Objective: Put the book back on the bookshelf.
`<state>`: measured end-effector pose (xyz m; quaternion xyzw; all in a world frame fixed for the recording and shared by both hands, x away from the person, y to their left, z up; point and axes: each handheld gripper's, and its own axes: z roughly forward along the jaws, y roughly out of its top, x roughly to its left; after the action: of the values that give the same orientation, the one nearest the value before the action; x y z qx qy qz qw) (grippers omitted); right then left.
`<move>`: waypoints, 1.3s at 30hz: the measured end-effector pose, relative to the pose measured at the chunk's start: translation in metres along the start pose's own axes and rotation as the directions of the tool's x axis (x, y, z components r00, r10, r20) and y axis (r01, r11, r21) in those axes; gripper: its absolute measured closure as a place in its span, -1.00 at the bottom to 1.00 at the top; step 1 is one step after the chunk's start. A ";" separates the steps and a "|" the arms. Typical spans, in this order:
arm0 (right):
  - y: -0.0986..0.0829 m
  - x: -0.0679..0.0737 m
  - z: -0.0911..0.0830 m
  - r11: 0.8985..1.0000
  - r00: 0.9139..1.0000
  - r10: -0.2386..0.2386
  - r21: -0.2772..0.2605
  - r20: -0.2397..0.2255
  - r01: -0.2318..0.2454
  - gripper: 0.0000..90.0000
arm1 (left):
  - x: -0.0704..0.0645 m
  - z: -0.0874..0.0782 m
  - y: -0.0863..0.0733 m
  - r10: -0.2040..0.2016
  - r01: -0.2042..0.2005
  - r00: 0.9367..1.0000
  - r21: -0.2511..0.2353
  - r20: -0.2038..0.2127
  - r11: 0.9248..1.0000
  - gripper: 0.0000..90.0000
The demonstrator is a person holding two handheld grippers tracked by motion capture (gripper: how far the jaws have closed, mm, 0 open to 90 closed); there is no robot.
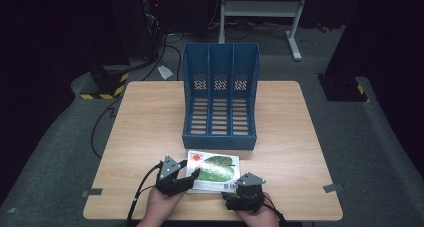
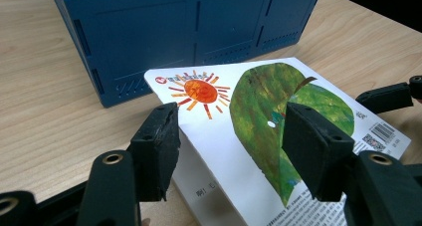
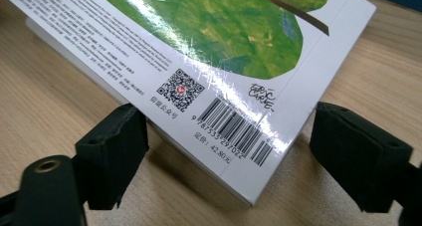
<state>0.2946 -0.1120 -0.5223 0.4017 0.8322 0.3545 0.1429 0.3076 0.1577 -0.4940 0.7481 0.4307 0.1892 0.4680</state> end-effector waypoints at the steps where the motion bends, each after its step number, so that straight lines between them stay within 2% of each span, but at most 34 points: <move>1: 0.000 -0.001 -0.001 1.000 1.000 -0.005 -0.012 -0.002 0.005 -0.62 | 0.001 0.000 0.000 0.000 0.000 1.000 -0.001 -0.002 1.000 -0.10; 5: -0.001 0.000 -0.002 1.000 1.000 0.004 -0.018 0.001 -0.004 -0.60 | 0.007 0.002 -0.001 -0.020 0.020 1.000 0.017 -0.011 1.000 -0.20; 7: -0.001 0.000 -0.003 1.000 1.000 0.003 -0.018 0.002 -0.003 -0.59 | 0.011 0.005 -0.002 -0.062 0.062 0.998 0.039 0.014 0.997 -0.22; 9: -0.001 0.000 -0.002 1.000 1.000 0.002 -0.017 0.004 -0.002 -0.59 | 0.014 0.009 -0.003 -0.108 0.104 0.993 0.067 0.054 0.992 -0.24; 14: -0.002 0.000 -0.002 1.000 1.000 -0.008 -0.012 0.008 0.008 -0.59 | 0.015 0.018 -0.003 -0.171 0.157 0.974 0.098 0.148 0.983 -0.10; 17: -0.002 0.000 -0.002 1.000 1.000 -0.004 -0.008 0.006 0.004 -0.59 | 0.015 0.021 -0.002 -0.142 0.125 0.976 0.110 0.164 0.986 -0.07; 21: -0.003 -0.002 -0.004 1.000 1.000 -0.008 -0.003 -0.009 0.008 -0.52 | 0.019 0.020 -0.002 -0.115 0.094 0.974 0.114 0.197 0.989 -0.01; 25: -0.006 -0.003 -0.009 1.000 0.999 -0.020 -0.008 -0.026 0.020 -0.44 | 0.019 0.019 -0.003 -0.094 0.073 0.975 0.112 0.200 0.991 0.03; 29: -0.005 -0.006 -0.017 0.999 0.999 -0.002 -0.043 -0.038 0.001 -0.41 | 0.020 0.019 -0.005 -0.058 0.035 0.979 0.117 0.195 0.992 0.08; 36: 0.004 -0.015 -0.021 0.996 1.000 0.023 -0.087 -0.015 -0.024 -0.36 | 0.019 0.015 -0.006 0.014 -0.033 0.979 0.089 0.201 0.996 0.23; 39: 0.013 -0.021 -0.023 0.993 0.999 0.036 -0.113 -0.005 -0.036 -0.36 | 0.019 0.014 -0.007 0.029 -0.046 0.978 0.077 0.206 0.996 0.27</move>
<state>0.3030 -0.1334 -0.4978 0.4072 0.8038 0.4041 0.1576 0.3245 0.1671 -0.5089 0.7901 0.3732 0.1023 0.4754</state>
